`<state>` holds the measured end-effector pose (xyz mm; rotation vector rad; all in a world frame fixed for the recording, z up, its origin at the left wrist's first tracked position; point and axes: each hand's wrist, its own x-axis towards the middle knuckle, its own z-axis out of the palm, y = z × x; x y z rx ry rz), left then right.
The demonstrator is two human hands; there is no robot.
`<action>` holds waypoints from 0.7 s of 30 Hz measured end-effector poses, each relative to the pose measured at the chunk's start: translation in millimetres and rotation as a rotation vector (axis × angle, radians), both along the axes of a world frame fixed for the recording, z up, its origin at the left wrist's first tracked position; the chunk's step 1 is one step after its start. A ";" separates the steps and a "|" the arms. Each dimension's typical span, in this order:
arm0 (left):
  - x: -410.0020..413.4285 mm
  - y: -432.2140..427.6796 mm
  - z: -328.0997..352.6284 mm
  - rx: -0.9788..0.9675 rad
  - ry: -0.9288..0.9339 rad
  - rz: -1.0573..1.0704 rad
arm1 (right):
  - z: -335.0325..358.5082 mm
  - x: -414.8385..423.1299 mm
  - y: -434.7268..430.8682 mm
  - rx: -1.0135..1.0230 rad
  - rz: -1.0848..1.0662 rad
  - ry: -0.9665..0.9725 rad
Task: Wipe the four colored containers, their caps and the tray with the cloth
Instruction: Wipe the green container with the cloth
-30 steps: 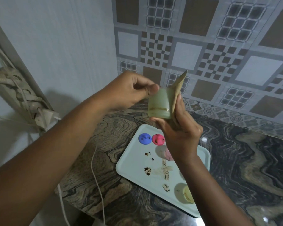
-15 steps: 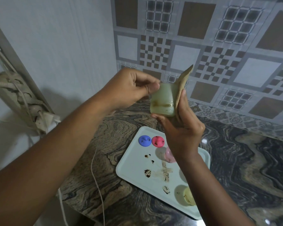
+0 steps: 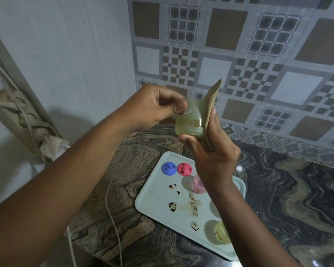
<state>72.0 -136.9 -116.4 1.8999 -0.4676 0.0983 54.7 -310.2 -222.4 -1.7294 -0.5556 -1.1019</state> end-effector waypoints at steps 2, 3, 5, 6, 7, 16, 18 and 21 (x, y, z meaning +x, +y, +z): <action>-1.8 -4.8 1.8 -0.017 -0.026 0.028 | 0.8 -0.9 1.4 -0.028 -0.028 0.009; -2.7 -7.9 2.3 0.000 -0.047 0.038 | 0.3 -1.4 1.9 -0.055 -0.038 0.016; -5.5 -13.5 2.8 0.073 -0.121 0.042 | -0.7 -1.6 2.0 -0.077 -0.036 0.030; -6.6 -14.8 2.7 0.089 -0.141 0.042 | -0.9 -1.4 1.6 -0.070 -0.032 0.033; -7.5 -14.4 2.8 0.082 -0.143 0.041 | -0.5 -1.1 0.9 -0.056 -0.029 0.033; -2.2 -7.0 9.0 -0.051 -0.081 0.022 | 5.5 -0.3 7.3 -0.035 -0.024 0.020; -4.8 -11.9 9.4 0.030 -0.147 0.015 | 4.1 -0.6 7.5 -0.089 -0.068 0.015; -6.4 -12.3 6.9 0.050 -0.163 0.008 | 1.4 -1.3 3.6 -0.092 -0.075 -0.004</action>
